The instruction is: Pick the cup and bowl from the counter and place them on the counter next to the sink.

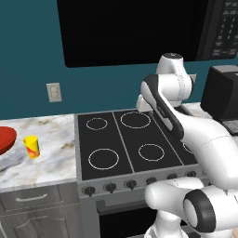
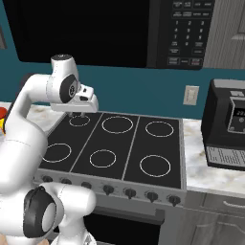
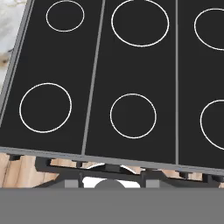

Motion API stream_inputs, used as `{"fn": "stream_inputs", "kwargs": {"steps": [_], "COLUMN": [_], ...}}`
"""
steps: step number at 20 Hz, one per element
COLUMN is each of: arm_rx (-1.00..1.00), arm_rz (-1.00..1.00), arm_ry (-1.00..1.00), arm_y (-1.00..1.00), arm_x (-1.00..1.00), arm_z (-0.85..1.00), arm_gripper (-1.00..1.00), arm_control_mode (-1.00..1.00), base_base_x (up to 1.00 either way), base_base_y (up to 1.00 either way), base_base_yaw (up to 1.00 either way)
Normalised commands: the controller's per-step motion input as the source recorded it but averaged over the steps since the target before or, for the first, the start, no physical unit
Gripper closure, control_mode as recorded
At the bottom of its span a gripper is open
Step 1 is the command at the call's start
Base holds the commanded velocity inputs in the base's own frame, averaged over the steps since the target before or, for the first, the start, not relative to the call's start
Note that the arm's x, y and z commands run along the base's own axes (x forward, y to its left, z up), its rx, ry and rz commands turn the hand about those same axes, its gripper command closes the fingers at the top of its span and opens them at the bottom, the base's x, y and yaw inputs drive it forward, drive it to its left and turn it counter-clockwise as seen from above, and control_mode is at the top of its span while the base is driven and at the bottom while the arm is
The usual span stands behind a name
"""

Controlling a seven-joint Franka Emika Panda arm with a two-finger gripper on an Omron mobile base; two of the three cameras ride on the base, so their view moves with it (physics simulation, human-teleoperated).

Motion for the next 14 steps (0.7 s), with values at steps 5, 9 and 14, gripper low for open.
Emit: {"fn": "stream_inputs", "kwargs": {"steps": [5,9,14], "arm_rx": [0.0,0.06,0.1], "arm_rz": [0.0,0.0,0.0], "arm_ry": [0.0,0.0,0.0], "arm_y": [0.12,0.26,0.46], "arm_x": [0.0,0.0,0.0], "arm_z": [0.0,-0.08,-0.17], "arm_gripper": [-1.0,-1.0,-1.0], "arm_control_mode": [-1.0,-1.0,-1.0], "base_base_x": [0.0,0.0,0.0], "base_base_y": [0.0,0.0,0.0], "base_base_yaw": [0.0,0.0,0.0]}}
